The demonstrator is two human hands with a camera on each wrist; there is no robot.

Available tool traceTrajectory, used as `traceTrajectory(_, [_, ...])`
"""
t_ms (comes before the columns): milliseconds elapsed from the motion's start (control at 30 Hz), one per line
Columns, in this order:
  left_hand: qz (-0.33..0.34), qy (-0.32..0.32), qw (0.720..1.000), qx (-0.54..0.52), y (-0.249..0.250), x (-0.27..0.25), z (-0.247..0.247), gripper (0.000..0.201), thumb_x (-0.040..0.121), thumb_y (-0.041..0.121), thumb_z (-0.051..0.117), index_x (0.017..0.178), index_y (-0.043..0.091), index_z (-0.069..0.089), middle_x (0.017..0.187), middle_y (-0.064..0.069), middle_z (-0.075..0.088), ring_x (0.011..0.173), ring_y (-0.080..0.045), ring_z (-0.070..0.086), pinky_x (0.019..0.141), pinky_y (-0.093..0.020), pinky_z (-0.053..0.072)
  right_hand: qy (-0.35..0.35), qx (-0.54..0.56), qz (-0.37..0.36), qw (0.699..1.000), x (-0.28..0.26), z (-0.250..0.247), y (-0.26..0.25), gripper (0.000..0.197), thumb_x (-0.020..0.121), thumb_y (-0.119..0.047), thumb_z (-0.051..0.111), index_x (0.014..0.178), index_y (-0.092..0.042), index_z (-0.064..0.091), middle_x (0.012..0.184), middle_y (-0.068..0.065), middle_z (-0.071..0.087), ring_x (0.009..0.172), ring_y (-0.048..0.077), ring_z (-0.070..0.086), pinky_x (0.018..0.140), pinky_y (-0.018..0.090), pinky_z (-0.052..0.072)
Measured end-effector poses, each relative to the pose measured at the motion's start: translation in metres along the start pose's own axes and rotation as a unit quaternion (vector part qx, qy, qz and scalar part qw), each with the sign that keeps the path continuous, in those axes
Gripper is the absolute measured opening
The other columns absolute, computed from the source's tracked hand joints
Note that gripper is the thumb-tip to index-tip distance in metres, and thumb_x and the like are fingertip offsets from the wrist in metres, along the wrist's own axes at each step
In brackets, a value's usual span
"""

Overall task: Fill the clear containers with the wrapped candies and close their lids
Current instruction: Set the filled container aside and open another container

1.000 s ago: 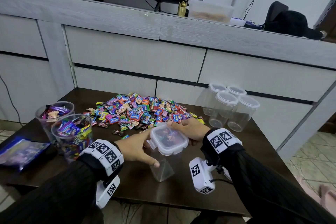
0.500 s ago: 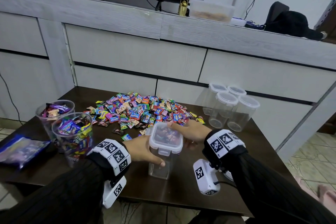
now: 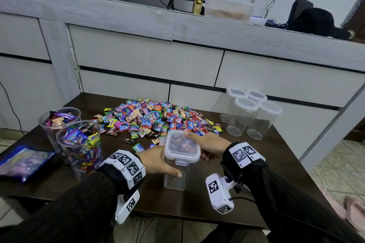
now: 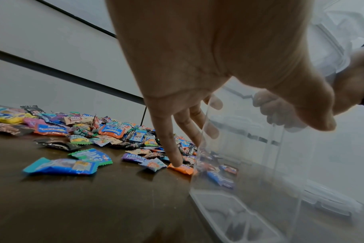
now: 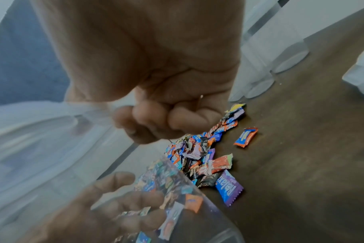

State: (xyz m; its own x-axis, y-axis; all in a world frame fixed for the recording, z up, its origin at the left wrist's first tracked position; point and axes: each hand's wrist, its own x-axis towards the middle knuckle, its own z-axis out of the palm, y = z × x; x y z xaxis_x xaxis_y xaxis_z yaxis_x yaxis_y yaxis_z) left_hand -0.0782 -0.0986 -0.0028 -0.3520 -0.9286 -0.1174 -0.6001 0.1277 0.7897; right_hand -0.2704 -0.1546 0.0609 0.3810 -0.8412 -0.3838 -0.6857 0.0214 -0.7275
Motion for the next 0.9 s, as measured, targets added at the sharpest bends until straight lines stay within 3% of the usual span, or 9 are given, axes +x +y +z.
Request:
traceTrajectory(167, [0.005, 0.01, 1.0, 0.001, -0.003, 0.001, 0.001, 0.069, 0.073, 0.036, 0.084, 0.131, 0.037, 0.048, 0.127, 0.024, 0.055, 0.125, 0.002, 0.047, 0.109, -0.016, 0.03, 0.029, 0.071, -0.012, 0.997, 0.0, 0.0, 0.003, 0.06, 0.074, -0.068, 0.062, 0.052, -0.013, 0.052, 0.038, 0.0, 0.041, 0.033, 0.012, 0.036, 0.039, 0.017, 0.03])
traceTrajectory(267, [0.003, 0.013, 1.0, 0.004, -0.003, 0.002, 0.002, 0.069, 0.072, 0.037, 0.084, 0.131, 0.038, 0.047, 0.125, 0.026, 0.053, 0.123, 0.006, 0.046, 0.107, -0.014, 0.029, 0.06, -0.049, -0.039, 0.996, -0.003, -0.003, -0.002, 0.063, 0.077, -0.072, 0.053, 0.05, -0.014, 0.048, 0.044, 0.002, 0.044, 0.04, 0.015, 0.041, 0.047, 0.023, 0.037])
traceTrajectory(333, [0.005, 0.016, 1.0, 0.0, -0.003, 0.001, 0.002, 0.068, 0.073, 0.035, 0.084, 0.129, 0.04, 0.046, 0.122, 0.031, 0.052, 0.116, 0.018, 0.045, 0.101, -0.003, 0.028, 0.146, -0.212, -0.077, 0.963, -0.006, -0.005, -0.008, 0.059, 0.078, -0.073, 0.048, 0.07, -0.016, 0.051, 0.064, 0.001, 0.053, 0.06, 0.017, 0.05, 0.06, 0.029, 0.039])
traceTrajectory(400, [0.012, 0.019, 1.0, -0.006, -0.003, 0.0, 0.003, 0.065, 0.074, 0.032, 0.084, 0.124, 0.043, 0.045, 0.118, 0.034, 0.05, 0.106, 0.031, 0.041, 0.093, 0.006, 0.027, 0.203, -0.24, -0.168, 0.934, -0.013, -0.004, -0.012, 0.055, 0.08, -0.067, 0.053, 0.103, -0.017, 0.051, 0.097, -0.001, 0.057, 0.09, 0.016, 0.054, 0.076, 0.031, 0.043])
traceTrajectory(500, [0.027, 0.025, 0.999, -0.025, 0.0, -0.001, 0.005, 0.059, 0.075, 0.021, 0.084, 0.119, 0.04, 0.05, 0.116, 0.029, 0.056, 0.105, 0.025, 0.048, 0.096, -0.003, 0.037, 0.112, -0.237, -0.297, 0.918, -0.026, 0.005, -0.018, 0.069, 0.08, -0.061, 0.059, 0.134, -0.022, 0.039, 0.133, 0.0, 0.045, 0.122, 0.015, 0.044, 0.102, 0.033, 0.038])
traceTrajectory(633, [0.048, 0.029, 0.998, -0.041, 0.002, -0.001, 0.006, 0.058, 0.074, 0.012, 0.083, 0.115, 0.038, 0.053, 0.117, 0.019, 0.061, 0.109, 0.011, 0.055, 0.095, -0.009, 0.04, 0.081, -0.387, -0.308, 0.866, -0.03, 0.02, -0.021, 0.078, 0.078, -0.064, 0.059, 0.141, -0.026, 0.033, 0.137, 0.004, 0.042, 0.122, 0.025, 0.04, 0.105, 0.043, 0.035])
traceTrajectory(700, [0.052, 0.028, 0.996, -0.062, 0.001, -0.001, 0.007, 0.063, 0.073, 0.013, 0.084, 0.124, 0.032, 0.052, 0.121, 0.013, 0.061, 0.113, 0.009, 0.054, 0.098, -0.012, 0.041, 0.069, -0.378, -0.305, 0.872, -0.032, 0.019, -0.024, 0.075, 0.081, -0.061, 0.058, 0.142, -0.023, 0.033, 0.138, 0.006, 0.041, 0.123, 0.026, 0.038, 0.106, 0.042, 0.033])
traceTrajectory(800, [0.03, 0.046, 0.994, -0.094, -0.006, 0.0, 0.009, 0.09, 0.068, 0.015, 0.088, 0.14, 0.014, 0.034, 0.125, 0.006, 0.058, 0.117, 0.005, 0.053, 0.102, -0.018, 0.043, 0.088, -0.295, -0.308, 0.9, -0.034, 0.008, -0.027, 0.068, 0.085, -0.054, 0.058, 0.14, -0.021, 0.035, 0.137, 0.006, 0.042, 0.124, 0.026, 0.039, 0.107, 0.042, 0.032])
traceTrajectory(900, [0.011, 0.057, 0.995, -0.079, -0.01, 0.001, 0.009, 0.09, 0.065, 0.021, 0.09, 0.132, 0.023, 0.029, 0.115, 0.014, 0.054, 0.106, 0.016, 0.052, 0.09, -0.007, 0.041, 0.161, -0.233, -0.291, 0.914, -0.036, -0.021, -0.023, 0.068, 0.084, -0.055, 0.059, 0.137, -0.018, 0.039, 0.135, 0.007, 0.047, 0.123, 0.025, 0.044, 0.106, 0.041, 0.034])
